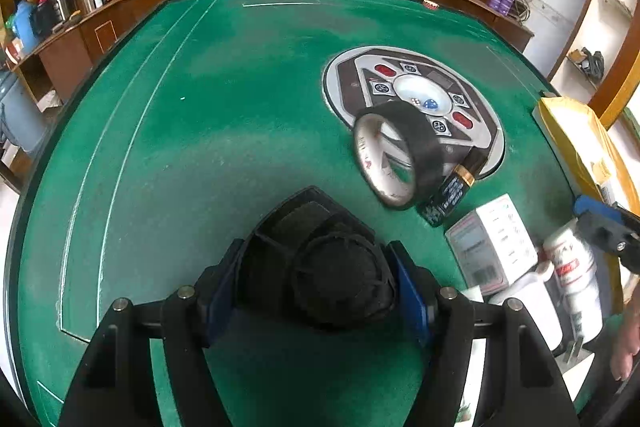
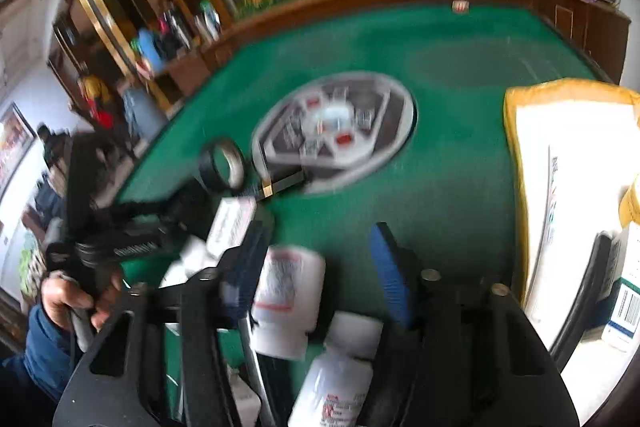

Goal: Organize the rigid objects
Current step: 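Grasp a white pill bottle with the right tool, then carry the black holder with the left tool while the right tool carries the bottle to the tray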

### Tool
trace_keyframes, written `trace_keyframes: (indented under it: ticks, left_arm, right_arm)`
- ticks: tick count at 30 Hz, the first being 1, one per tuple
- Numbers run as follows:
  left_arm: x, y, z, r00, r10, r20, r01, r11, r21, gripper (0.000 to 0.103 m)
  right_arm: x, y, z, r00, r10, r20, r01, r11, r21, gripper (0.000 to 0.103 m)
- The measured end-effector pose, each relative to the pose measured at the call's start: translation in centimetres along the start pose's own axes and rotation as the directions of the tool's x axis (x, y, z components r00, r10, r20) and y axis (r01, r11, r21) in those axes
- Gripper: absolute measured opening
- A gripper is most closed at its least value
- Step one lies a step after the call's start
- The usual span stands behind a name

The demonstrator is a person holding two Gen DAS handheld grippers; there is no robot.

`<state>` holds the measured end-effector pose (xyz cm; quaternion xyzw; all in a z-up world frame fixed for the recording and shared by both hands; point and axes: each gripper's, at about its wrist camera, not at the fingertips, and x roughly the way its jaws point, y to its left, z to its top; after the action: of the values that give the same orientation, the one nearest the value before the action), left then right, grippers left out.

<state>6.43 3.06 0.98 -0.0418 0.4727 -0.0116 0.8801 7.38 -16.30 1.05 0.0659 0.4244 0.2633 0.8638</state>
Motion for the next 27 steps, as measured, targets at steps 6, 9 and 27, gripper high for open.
trace_keyframes:
  ticks: [6, 9, 27]
  left_arm:
    - [0.1, -0.9, -0.1, 0.999, 0.044, 0.018, -0.045, 0.999, 0.028, 0.070]
    - [0.1, -0.9, -0.2, 0.999, 0.040, 0.025, -0.041, 0.999, 0.031, 0.070]
    - [-2.3, -0.9, -0.1, 0.995, -0.049, 0.083, 0.051, 0.998, -0.024, 0.069]
  right_arm:
    - [0.8, 1.2, -1.1, 0.994, 0.051, -0.099, -0.057, 0.997, -0.058, 0.044]
    - [1.9, 2.0, -1.7, 0.988, -0.005, -0.152, -0.013, 0.993, -0.117, 0.044]
    - [-1.2, 0.4, -0.5, 0.999, 0.035, 0.022, -0.034, 0.998, -0.050, 0.035]
